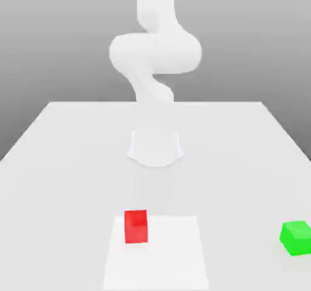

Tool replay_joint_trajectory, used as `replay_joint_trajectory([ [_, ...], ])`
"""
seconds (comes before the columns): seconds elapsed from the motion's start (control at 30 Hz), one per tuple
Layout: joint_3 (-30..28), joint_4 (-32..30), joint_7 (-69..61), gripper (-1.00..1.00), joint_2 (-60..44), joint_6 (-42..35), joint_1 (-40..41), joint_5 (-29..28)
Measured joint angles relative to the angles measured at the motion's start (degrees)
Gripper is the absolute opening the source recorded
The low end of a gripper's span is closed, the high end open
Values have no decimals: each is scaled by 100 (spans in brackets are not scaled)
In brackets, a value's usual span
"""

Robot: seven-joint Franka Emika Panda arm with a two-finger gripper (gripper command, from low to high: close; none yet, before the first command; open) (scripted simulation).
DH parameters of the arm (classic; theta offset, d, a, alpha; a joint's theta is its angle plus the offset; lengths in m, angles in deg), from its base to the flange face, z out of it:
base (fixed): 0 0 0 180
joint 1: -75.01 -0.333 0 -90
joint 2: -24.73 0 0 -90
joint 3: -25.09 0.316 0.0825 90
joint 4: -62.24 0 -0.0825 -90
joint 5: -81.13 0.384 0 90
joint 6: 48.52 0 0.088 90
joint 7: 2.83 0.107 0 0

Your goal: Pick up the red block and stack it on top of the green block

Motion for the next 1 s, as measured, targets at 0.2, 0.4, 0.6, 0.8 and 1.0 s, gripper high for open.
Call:
replay_joint_trajectory([
  [0.2, -349, -915, -498, 0, -1204, 802, -153, 200],
  [0.4, -552, -1784, -909, 0, -2436, 1592, -234, 269],
  [0.6, -621, -2719, -1054, 0, -3924, 2580, -90, -99],
  [0.8, -531, -2740, -1266, 0, -5141, 3554, -15, 69],
  [1.0, -324, -2685, -1380, -100, -5631, 3968, 149, 237],
])
